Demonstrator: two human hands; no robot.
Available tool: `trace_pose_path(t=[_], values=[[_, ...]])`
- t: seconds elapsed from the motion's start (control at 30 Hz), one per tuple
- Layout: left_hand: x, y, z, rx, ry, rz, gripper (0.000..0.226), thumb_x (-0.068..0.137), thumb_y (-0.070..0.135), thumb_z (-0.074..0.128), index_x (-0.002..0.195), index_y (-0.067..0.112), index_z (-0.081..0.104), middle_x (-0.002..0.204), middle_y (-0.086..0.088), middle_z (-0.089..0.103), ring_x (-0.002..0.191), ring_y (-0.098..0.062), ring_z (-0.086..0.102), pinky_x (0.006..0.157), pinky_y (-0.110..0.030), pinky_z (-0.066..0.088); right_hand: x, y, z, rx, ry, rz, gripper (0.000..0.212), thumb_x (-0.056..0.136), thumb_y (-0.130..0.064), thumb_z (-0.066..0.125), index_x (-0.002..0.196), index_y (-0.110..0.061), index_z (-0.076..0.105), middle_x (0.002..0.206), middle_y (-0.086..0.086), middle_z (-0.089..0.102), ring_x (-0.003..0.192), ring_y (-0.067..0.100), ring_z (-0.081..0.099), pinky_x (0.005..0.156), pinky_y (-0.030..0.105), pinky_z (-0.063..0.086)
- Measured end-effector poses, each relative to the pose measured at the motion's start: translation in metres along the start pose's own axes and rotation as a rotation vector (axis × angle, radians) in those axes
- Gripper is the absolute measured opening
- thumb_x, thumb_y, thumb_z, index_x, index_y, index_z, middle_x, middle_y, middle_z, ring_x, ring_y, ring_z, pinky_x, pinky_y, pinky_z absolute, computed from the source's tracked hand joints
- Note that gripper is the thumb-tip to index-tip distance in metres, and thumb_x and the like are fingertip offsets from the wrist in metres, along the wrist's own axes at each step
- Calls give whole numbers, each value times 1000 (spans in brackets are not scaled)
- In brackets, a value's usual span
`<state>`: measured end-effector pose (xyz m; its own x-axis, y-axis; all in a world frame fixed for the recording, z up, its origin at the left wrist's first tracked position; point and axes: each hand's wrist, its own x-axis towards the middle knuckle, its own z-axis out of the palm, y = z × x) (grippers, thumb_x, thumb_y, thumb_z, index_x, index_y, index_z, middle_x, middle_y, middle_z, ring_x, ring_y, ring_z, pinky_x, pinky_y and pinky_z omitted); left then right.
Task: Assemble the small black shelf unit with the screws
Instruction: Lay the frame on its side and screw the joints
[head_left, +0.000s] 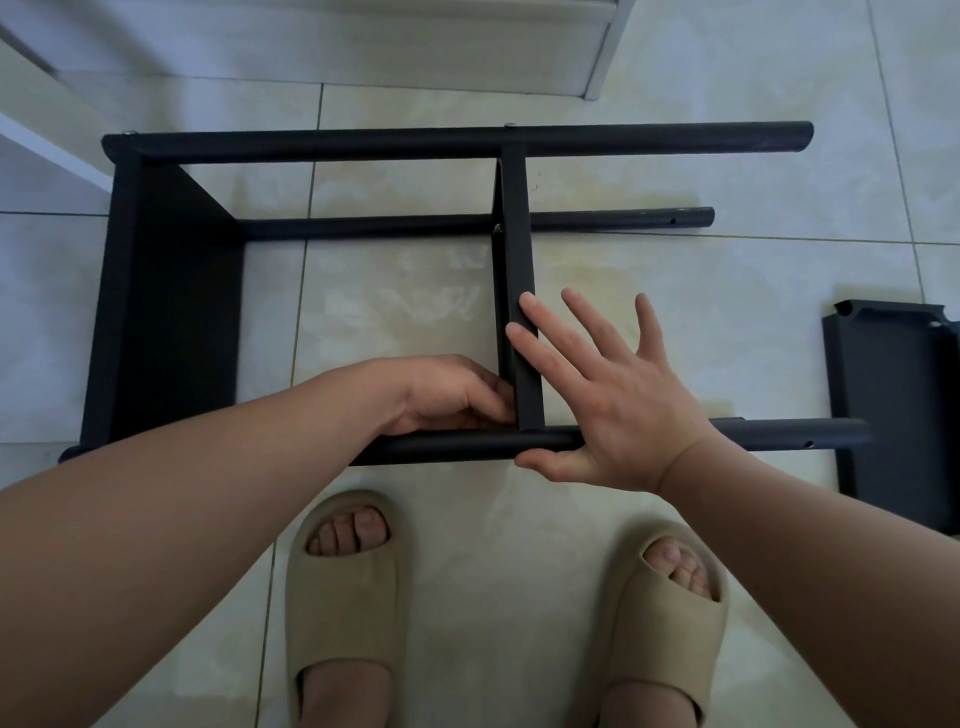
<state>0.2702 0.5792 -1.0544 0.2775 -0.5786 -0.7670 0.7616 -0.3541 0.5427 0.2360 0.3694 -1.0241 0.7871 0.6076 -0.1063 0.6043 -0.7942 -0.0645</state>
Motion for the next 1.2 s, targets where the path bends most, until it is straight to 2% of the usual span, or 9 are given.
trace_pose_path(t=[0.1, 0.23, 0.33, 0.43, 0.57, 0.7, 0.87, 1.0, 1.2], values=[[-2, 1, 1, 10, -30, -18, 37, 93, 0, 53, 77, 18, 81, 80, -4, 75, 73, -14, 71, 67, -22, 55, 0, 0, 1, 8, 2, -2, 104, 78, -85, 38, 159, -19, 32, 168, 3, 21, 151, 35, 29, 110, 76, 19], [-1, 2, 4, 73, 54, -9, 16, 92, 9, 61, 97, 10, 76, 91, -9, 74, 81, -20, 69, 81, -34, 51, 0, 0, 1, 18, -1, -4, 104, 78, -84, 39, 159, -20, 30, 168, 3, 21, 151, 34, 31, 110, 76, 21], [2, 1, 5, 116, 106, -4, 22, 91, 4, 60, 110, -2, 69, 92, -13, 72, 79, -21, 69, 79, -32, 53, 0, 0, 1, 20, -1, -3, 104, 78, -84, 39, 159, -20, 30, 168, 3, 21, 150, 34, 32, 110, 76, 21], [1, 1, 2, 85, 92, -1, 19, 91, 0, 59, 105, -3, 71, 93, -17, 71, 81, -24, 68, 81, -34, 52, 0, 0, 1, 20, -8, -3, 104, 78, -84, 38, 159, -20, 30, 168, 3, 20, 150, 34, 32, 110, 76, 21], [0, 1, 1, 12, 49, 2, 25, 90, -3, 56, 89, 9, 77, 87, -12, 73, 76, -21, 70, 76, -29, 54, 0, 0, 1, 21, -12, -3, 104, 78, -85, 37, 159, -20, 30, 168, 3, 20, 150, 34, 32, 111, 75, 21], [0, 2, 4, 27, 26, -1, 22, 92, 6, 56, 84, 12, 76, 85, -7, 74, 77, -17, 70, 72, -26, 54, 1, 0, 0, 17, -8, -3, 104, 78, -84, 38, 159, -20, 30, 168, 3, 21, 150, 34, 33, 110, 75, 21], [0, 3, 5, 79, 39, 8, 13, 94, 8, 59, 96, 10, 72, 85, -5, 73, 76, -15, 69, 70, -22, 54, 1, 0, 0, 20, -16, -3, 104, 78, -84, 38, 159, -19, 30, 168, 3, 20, 150, 34, 33, 111, 75, 21], [0, 3, 3, 34, 25, -5, 21, 91, 0, 57, 90, 11, 74, 81, -6, 73, 70, -15, 70, 64, -22, 54, 1, 1, 0, 21, -22, -2, 104, 79, -84, 38, 160, -20, 29, 168, 3, 19, 150, 34, 33, 111, 75, 21], [0, 2, 2, -2, -8, -24, 31, 87, -7, 53, 85, 12, 77, 81, -7, 73, 71, -16, 70, 71, -24, 54, 1, 1, -1, 26, -24, -2, 103, 79, -84, 38, 159, -20, 29, 168, 4, 19, 149, 34, 34, 111, 74, 22]])
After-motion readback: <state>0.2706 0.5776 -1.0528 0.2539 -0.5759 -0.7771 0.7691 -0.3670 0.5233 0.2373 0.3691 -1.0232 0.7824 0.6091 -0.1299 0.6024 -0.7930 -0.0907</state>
